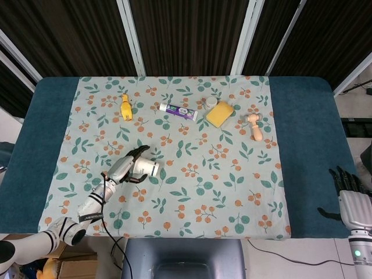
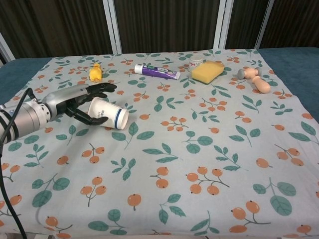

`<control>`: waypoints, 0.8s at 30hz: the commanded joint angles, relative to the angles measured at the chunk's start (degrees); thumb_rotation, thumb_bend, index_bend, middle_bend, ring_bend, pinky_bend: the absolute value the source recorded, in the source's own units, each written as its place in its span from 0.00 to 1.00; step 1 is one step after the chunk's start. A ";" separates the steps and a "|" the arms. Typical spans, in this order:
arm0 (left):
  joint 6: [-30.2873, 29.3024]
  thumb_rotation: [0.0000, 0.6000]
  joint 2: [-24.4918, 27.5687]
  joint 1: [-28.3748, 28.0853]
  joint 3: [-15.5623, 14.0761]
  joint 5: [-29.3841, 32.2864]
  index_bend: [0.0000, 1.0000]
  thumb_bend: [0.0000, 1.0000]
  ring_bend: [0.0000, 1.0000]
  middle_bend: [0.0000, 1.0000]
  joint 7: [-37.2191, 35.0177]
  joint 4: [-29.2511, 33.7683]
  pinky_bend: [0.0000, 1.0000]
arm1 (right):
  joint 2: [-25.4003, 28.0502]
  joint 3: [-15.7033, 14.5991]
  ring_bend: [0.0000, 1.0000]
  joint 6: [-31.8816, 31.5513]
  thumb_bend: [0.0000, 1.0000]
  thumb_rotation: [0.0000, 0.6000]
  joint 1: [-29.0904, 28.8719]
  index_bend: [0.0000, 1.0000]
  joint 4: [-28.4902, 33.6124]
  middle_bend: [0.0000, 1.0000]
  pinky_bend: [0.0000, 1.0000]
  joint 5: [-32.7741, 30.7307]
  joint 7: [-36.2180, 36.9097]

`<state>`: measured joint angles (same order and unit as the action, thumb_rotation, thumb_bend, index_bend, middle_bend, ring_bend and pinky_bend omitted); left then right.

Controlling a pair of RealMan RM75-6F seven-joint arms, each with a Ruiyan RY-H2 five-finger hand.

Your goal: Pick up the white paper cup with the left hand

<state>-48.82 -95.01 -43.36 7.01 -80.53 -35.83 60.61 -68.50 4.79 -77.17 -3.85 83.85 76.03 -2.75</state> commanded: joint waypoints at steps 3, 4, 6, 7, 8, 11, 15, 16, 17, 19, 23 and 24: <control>-4.13 1.00 0.67 -0.22 -1.22 -3.28 0.00 0.36 0.00 0.00 10.85 -0.04 0.01 | 0.04 0.03 0.00 -0.16 0.02 1.00 0.10 0.00 -0.18 0.00 0.00 -0.01 0.25; -4.40 1.00 0.97 -0.38 -1.33 -3.58 0.00 0.36 0.00 0.00 13.12 0.32 0.01 | 0.03 0.05 0.00 -0.33 0.02 1.00 0.12 0.00 -0.18 0.00 0.00 0.08 0.25; -4.73 1.00 2.28 -1.36 -1.61 -4.75 0.00 0.36 0.00 0.00 20.63 1.81 0.00 | 0.02 0.12 0.00 -0.59 0.02 1.00 0.18 0.00 -0.20 0.00 0.00 0.16 0.31; -4.44 1.00 2.97 -1.70 -1.46 -4.56 0.00 0.36 0.00 0.00 24.01 3.07 0.00 | 0.02 0.16 0.00 -0.60 0.02 1.00 0.18 0.00 -0.21 0.00 0.00 0.09 0.32; -3.56 1.00 4.24 -2.59 -1.32 -4.47 0.00 0.36 0.00 0.00 29.98 5.16 0.00 | 0.00 0.21 0.00 -0.53 0.02 1.00 0.16 0.00 -0.23 0.00 0.00 -0.06 0.30; -0.07 1.00 7.19 -4.18 -0.05 -0.54 0.00 0.34 0.00 0.00 44.98 12.11 0.00 | -0.12 0.24 0.00 -0.15 0.02 1.00 0.07 0.00 -0.26 0.00 0.00 -0.42 0.13; 3.64 1.00 9.22 -6.57 1.50 13.28 0.00 0.33 0.00 0.00 69.98 22.23 0.00 | -0.52 0.45 0.00 0.31 0.02 1.00 -0.12 0.00 -0.31 0.00 0.00 -1.31 -0.97; 3.27 1.00 9.18 -7.22 1.47 16.83 0.00 0.33 0.00 0.00 75.15 23.90 0.00 | -0.61 0.52 0.00 0.32 0.02 1.00 -0.14 0.00 -0.29 0.00 0.00 -1.43 -0.98; 1.97 1.00 8.75 -8.19 1.32 21.53 0.00 0.34 0.00 0.00 81.72 25.83 0.00 | -0.67 0.59 0.00 0.36 0.02 1.00 -0.17 0.00 -0.31 0.00 0.00 -1.51 -0.88; -0.89 1.00 7.80 -9.64 0.91 27.73 0.00 0.34 0.00 0.00 89.93 28.18 0.00 | -0.69 0.62 0.00 0.50 0.02 1.00 -0.21 0.00 -0.45 0.00 0.00 -1.61 -0.76; -6.33 1.00 4.65 -13.60 -0.50 37.26 0.00 0.33 0.00 0.00 103.96 30.26 0.00 | -0.66 0.69 0.00 1.16 0.02 1.00 -0.30 0.00 -1.12 0.00 0.00 -2.12 -0.20; -6.91 1.00 4.13 -14.39 -0.57 39.48 0.00 0.33 0.00 0.00 105.81 30.67 0.00 | -0.64 0.72 0.00 1.29 0.02 1.00 -0.32 0.00 -1.22 0.00 0.00 -2.23 -0.06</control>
<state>-51.16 -89.22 -51.80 7.08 -57.16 52.53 83.18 -69.15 5.48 -75.97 -4.15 82.69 73.88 -2.89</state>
